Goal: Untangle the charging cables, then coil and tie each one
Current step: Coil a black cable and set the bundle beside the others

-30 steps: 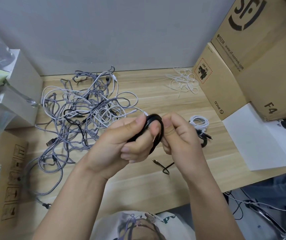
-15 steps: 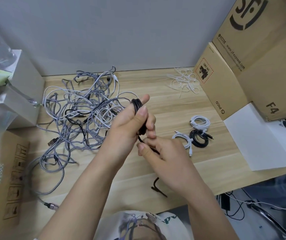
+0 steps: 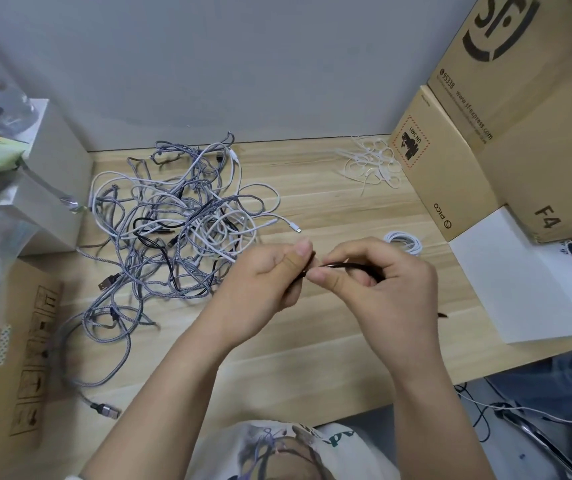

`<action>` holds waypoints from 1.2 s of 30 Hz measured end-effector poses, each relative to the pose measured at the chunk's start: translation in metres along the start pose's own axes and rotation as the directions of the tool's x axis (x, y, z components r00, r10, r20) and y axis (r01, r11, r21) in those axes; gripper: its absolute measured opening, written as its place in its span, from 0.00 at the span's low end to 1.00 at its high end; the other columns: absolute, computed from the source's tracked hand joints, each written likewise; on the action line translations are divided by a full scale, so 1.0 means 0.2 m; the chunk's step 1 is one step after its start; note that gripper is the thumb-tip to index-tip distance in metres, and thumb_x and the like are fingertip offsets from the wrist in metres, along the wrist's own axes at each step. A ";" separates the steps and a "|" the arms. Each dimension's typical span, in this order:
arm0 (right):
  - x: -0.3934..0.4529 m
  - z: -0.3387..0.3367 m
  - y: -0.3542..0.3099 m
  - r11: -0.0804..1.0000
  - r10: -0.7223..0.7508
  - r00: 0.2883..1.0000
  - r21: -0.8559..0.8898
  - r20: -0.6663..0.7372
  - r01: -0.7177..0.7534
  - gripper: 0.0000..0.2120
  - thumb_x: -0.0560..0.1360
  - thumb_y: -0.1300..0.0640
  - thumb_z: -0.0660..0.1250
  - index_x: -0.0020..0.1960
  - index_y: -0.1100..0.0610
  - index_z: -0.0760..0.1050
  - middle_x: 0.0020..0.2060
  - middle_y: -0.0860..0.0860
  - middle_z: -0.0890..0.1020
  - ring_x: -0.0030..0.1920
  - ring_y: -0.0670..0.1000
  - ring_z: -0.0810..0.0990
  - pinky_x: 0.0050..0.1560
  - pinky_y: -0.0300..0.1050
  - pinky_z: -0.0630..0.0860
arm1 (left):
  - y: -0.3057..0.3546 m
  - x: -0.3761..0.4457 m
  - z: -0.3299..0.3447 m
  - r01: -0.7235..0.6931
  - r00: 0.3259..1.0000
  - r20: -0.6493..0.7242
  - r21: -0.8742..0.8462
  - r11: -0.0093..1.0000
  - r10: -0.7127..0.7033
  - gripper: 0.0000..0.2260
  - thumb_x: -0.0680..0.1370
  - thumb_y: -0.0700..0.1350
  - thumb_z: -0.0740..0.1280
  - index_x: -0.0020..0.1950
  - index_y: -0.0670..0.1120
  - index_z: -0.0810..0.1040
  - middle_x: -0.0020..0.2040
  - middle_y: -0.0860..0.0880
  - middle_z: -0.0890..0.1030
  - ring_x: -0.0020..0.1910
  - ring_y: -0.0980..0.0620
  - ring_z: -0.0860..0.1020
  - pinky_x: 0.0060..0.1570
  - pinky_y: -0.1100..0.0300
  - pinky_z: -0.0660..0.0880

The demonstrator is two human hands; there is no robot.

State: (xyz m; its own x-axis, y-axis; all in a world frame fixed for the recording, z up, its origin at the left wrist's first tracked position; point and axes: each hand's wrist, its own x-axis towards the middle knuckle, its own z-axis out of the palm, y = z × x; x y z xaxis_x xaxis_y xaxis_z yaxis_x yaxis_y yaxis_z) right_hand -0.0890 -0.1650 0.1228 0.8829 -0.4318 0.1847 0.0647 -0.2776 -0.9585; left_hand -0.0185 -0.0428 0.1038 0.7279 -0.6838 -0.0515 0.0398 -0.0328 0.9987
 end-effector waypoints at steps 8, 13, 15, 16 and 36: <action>0.01 -0.03 0.04 0.994 -0.020 1.000 0.104 0.011 0.019 0.03 0.69 0.60 0.71 0.38 0.53 0.79 0.31 0.46 0.81 0.33 0.47 0.79 0.38 0.37 0.73 | 0.00 -0.01 -0.05 0.155 0.934 0.357 -0.421 0.894 0.006 0.16 0.76 0.58 0.63 0.37 0.48 0.77 0.19 0.58 0.63 0.21 0.58 0.55 0.22 0.65 0.53; 0.01 -0.02 0.06 0.999 -0.021 1.000 0.030 0.023 0.021 0.07 0.75 0.56 0.63 0.48 0.48 0.79 0.28 0.36 0.77 0.31 0.39 0.74 0.36 0.28 0.66 | 0.01 -0.01 -0.06 0.163 0.929 0.351 -0.677 0.718 0.119 0.12 0.77 0.53 0.63 0.42 0.46 0.78 0.22 0.57 0.62 0.21 0.62 0.61 0.23 0.69 0.60; 0.01 -0.01 0.07 1.000 0.004 0.995 0.019 0.103 -0.006 0.08 0.77 0.54 0.61 0.51 0.46 0.78 0.24 0.37 0.73 0.28 0.40 0.69 0.33 0.28 0.64 | 0.01 0.01 -0.05 0.143 0.936 0.312 -0.761 0.633 0.164 0.11 0.78 0.51 0.62 0.45 0.45 0.78 0.24 0.55 0.62 0.21 0.60 0.62 0.24 0.68 0.63; 0.01 -0.01 0.08 0.999 0.033 0.989 -0.018 0.144 -0.031 0.08 0.77 0.52 0.60 0.51 0.45 0.78 0.23 0.38 0.71 0.27 0.41 0.68 0.33 0.29 0.63 | 0.02 0.01 -0.05 0.120 0.943 0.275 -0.806 0.579 0.187 0.11 0.78 0.50 0.62 0.47 0.44 0.78 0.24 0.55 0.63 0.22 0.59 0.63 0.25 0.68 0.64; -0.04 0.01 0.03 0.809 0.012 0.907 -0.537 0.421 0.238 0.17 0.73 0.40 0.56 0.37 0.53 0.70 0.22 0.47 0.66 0.27 0.48 0.64 0.31 0.49 0.68 | -0.08 0.06 -0.01 -0.073 0.990 -0.127 -0.142 0.987 0.055 0.14 0.76 0.46 0.57 0.61 0.48 0.69 0.29 0.55 0.73 0.30 0.58 0.70 0.36 0.68 0.69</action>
State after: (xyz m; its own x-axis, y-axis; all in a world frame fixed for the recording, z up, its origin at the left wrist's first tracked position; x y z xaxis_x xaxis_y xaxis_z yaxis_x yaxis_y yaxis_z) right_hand -0.0953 -0.1610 0.1152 0.9974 -0.0339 0.0644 0.0129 -0.7883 -0.6151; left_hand -0.0093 -0.0492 0.0870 0.8097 -0.5868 0.0036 0.0835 0.1213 0.9891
